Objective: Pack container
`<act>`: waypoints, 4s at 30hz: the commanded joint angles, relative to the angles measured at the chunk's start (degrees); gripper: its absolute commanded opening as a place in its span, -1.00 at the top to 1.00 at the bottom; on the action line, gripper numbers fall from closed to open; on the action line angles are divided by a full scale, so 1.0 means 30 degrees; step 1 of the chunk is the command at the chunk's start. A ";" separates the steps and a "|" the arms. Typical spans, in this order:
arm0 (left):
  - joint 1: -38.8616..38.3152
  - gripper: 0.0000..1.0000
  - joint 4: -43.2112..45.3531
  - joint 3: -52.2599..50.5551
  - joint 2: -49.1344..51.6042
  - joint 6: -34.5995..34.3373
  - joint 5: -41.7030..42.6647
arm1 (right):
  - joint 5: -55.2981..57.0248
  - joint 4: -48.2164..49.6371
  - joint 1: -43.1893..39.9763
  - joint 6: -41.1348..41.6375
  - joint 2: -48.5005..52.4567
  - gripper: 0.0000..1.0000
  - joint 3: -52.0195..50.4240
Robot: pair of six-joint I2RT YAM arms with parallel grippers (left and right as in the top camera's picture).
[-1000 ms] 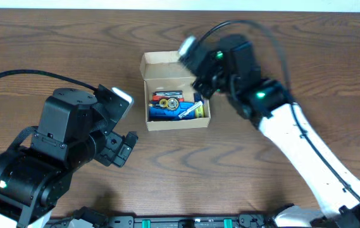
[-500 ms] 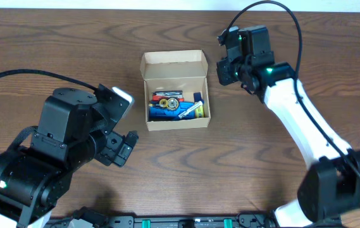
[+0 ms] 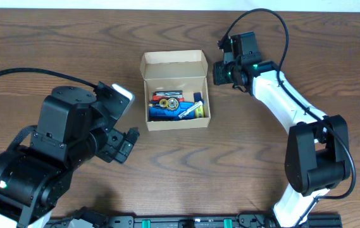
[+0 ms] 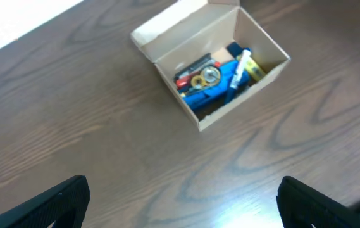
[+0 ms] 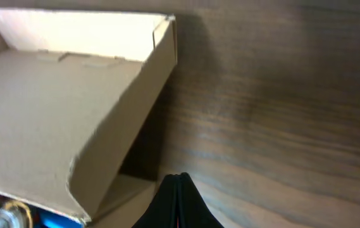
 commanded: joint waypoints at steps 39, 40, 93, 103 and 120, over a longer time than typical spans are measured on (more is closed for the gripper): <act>0.8167 -0.02 0.9049 -0.0007 1.5868 -0.6426 0.6892 | -0.2528 0.0051 -0.1858 0.0721 0.0240 0.97 -0.0058; 0.8160 0.10 0.9245 -0.0007 1.6327 -0.6892 0.7038 | -0.2433 0.0138 -0.1858 0.0714 0.0401 0.97 -0.0073; 0.7752 0.88 1.7456 0.0036 2.1638 -1.3602 1.6043 | -0.9347 0.7468 -0.2310 0.4750 0.4765 0.98 -0.0080; 0.7759 0.88 1.9977 0.0036 2.1638 -1.3610 1.6844 | -0.9850 0.9996 -0.2397 0.4707 0.4758 0.97 -0.0080; 0.7774 0.88 2.2389 0.0233 2.0844 -1.3588 1.8921 | -1.3325 1.2298 -0.2907 0.3650 0.4116 0.98 0.0036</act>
